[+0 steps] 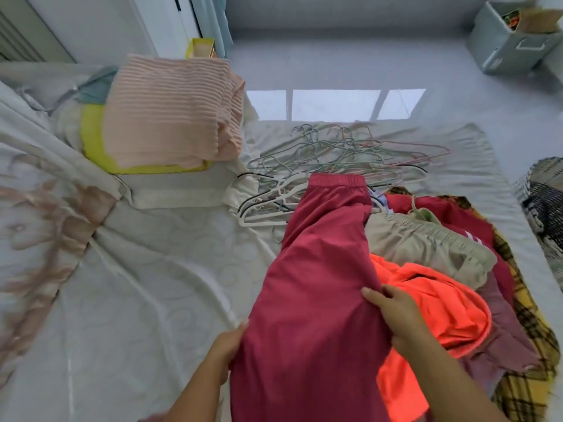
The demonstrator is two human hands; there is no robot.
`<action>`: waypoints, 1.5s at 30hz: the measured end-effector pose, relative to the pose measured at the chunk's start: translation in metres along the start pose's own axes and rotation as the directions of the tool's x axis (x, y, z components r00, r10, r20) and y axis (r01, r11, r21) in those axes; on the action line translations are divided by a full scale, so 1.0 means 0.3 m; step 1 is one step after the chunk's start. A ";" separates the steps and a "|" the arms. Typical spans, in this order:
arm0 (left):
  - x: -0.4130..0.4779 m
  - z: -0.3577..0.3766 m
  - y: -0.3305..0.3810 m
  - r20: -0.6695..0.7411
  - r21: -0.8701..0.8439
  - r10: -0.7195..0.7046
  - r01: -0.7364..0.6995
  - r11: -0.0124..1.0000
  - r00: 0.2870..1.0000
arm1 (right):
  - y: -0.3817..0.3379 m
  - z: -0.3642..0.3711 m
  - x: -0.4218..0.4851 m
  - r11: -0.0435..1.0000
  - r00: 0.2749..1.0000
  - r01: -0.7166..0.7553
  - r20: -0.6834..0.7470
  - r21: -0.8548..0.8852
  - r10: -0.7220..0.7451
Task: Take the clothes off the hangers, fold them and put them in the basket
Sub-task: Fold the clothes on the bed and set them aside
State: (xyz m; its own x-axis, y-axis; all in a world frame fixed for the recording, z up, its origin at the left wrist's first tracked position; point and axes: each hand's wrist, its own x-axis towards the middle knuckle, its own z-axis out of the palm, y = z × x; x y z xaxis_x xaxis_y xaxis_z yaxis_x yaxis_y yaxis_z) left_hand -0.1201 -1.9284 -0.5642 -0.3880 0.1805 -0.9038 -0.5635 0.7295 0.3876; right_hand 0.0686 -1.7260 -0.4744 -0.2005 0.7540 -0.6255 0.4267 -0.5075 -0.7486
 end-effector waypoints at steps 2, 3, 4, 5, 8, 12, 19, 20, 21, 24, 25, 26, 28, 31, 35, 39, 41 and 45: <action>-0.015 -0.005 0.015 0.015 0.001 0.037 -0.037 0.999 0.999 | -0.013 -0.081 -0.038 0.970 0.998 -0.065 0.036 0.234 0.058; -0.024 -0.003 0.022 0.038 0.007 0.045 -0.046 0.999 0.998 | -0.011 -0.122 -0.056 0.949 0.996 -0.090 0.055 0.303 0.077; -0.032 0.005 0.031 0.067 0.015 0.053 -0.054 0.998 0.996 | -0.012 -0.155 -0.076 0.930 0.993 -0.117 0.071 0.348 0.099; -0.039 0.016 0.041 0.096 0.019 0.066 -0.068 0.997 0.993 | -0.008 -0.176 -0.095 0.921 0.989 -0.144 0.078 0.361 0.124; -0.049 0.052 0.057 0.103 -0.049 0.039 -0.034 0.998 0.994 | 0.031 -0.200 -0.139 0.900 0.949 -0.309 0.155 0.307 0.273; -0.096 0.028 0.082 0.147 -0.079 -0.071 0.083 0.993 0.987 | 0.026 -0.198 -0.163 0.879 0.917 -0.367 0.278 0.305 0.286; -0.296 -0.122 0.262 0.142 -0.285 0.340 -0.291 0.914 0.930 | -0.206 -0.208 -0.262 0.921 0.971 -0.101 0.238 0.375 0.009; -0.344 -0.138 0.293 0.144 -0.322 0.394 -0.334 0.886 0.908 | -0.254 -0.211 -0.279 0.916 0.969 -0.062 0.244 0.395 -0.040; -0.389 -0.155 0.322 0.130 -0.339 0.441 -0.378 0.861 0.888 | -0.307 -0.214 -0.301 0.905 0.965 -0.031 0.249 0.424 -0.084; -0.535 -0.210 0.414 0.103 -0.344 0.530 -0.470 0.813 0.842 | -0.469 -0.214 -0.366 0.894 0.943 0.070 0.262 0.442 -0.204; -0.596 -0.233 0.451 0.096 -0.332 0.549 -0.493 0.804 0.830 | -0.526 -0.211 -0.391 0.901 0.935 0.093 0.275 0.424 -0.225; -0.655 -0.267 0.492 0.079 -0.321 0.567 -0.518 0.793 0.820 | -0.581 -0.204 -0.412 0.904 0.927 0.120 0.280 0.411 -0.250; -0.771 -0.350 0.584 0.016 -0.319 0.610 -0.574 0.755 0.793 | -0.702 -0.183 -0.455 0.896 0.892 0.191 0.309 0.401 -0.329; -0.934 -0.509 0.727 -0.091 -0.423 0.674 -0.641 0.640 0.733 | -0.898 -0.117 -0.522 0.858 0.832 0.310 0.320 0.409 -0.453; -1.050 -0.703 0.844 -0.227 -0.431 0.691 -0.707 0.562 0.687 | -1.073 0.058 -0.554 0.850 0.831 0.392 0.262 0.352 -0.492; -0.991 -0.895 0.888 -0.354 -0.360 0.656 -0.745 0.562 0.666 | -1.122 0.302 -0.536 0.874 0.836 0.387 0.288 0.292 -0.467; -0.968 -0.989 0.906 -0.393 -0.351 0.647 -0.757 0.552 0.654 | -1.145 0.424 -0.546 0.865 0.824 0.411 0.290 0.287 -0.487; -0.990 -1.146 0.896 -0.477 -0.368 0.671 -0.822 0.434 0.568 | -1.168 0.622 -0.591 0.813 0.774 0.474 0.280 0.339 -0.568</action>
State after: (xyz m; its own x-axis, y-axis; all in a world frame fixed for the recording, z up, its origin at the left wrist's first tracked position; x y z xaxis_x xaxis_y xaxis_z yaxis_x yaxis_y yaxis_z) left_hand -0.4071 -2.0126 -0.1294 -0.9462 0.2775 -0.1667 -0.1941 -0.0742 0.9782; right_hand -0.2099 -1.7597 -0.1422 -0.6448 0.7549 -0.1203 -0.0475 -0.1966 -0.9793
